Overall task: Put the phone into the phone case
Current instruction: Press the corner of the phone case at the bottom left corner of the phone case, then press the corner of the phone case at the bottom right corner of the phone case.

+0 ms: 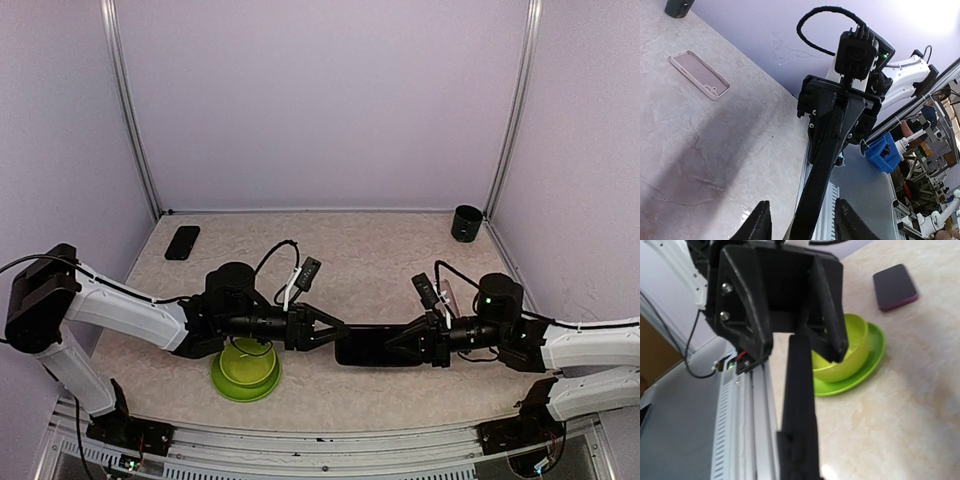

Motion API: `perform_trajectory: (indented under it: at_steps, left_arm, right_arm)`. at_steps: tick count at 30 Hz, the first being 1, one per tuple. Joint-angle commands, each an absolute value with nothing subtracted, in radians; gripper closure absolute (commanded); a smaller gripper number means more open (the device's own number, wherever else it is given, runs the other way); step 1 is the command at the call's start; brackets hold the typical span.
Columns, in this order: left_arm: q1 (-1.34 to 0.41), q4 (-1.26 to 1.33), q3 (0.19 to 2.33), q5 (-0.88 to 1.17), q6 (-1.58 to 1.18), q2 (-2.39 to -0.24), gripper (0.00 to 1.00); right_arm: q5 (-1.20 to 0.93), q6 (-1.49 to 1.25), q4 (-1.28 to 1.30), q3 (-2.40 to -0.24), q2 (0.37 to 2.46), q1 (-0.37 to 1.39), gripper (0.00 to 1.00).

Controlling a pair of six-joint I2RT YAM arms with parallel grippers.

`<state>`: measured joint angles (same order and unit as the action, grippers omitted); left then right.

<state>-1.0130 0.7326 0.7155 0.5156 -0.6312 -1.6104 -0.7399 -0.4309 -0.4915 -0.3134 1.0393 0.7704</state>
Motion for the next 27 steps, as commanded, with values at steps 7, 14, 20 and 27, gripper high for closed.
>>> perform_trajectory:
  at_steps: [7,14,20,27]
  left_arm:
    - [-0.945,0.895,0.615,0.544,-0.720,-1.556,0.49]
    - [-0.956,0.987,0.604,0.592,-0.755,-1.592,0.49]
    - [-0.988,0.978,0.641,0.592,-0.741,-1.629,0.48]
    - [-0.996,0.967,0.665,0.580,-0.733,-1.650,0.49]
  right_arm:
    - [-0.618,-0.416,-0.481,-0.349,0.912,0.773,1.00]
    - [-0.589,-0.452,-0.505,-0.339,0.874,0.767,1.00]
    - [-0.594,-0.508,-0.570,-0.326,0.875,0.767,1.00]
    - [-0.634,-0.551,-0.634,-0.317,0.906,0.767,1.00]
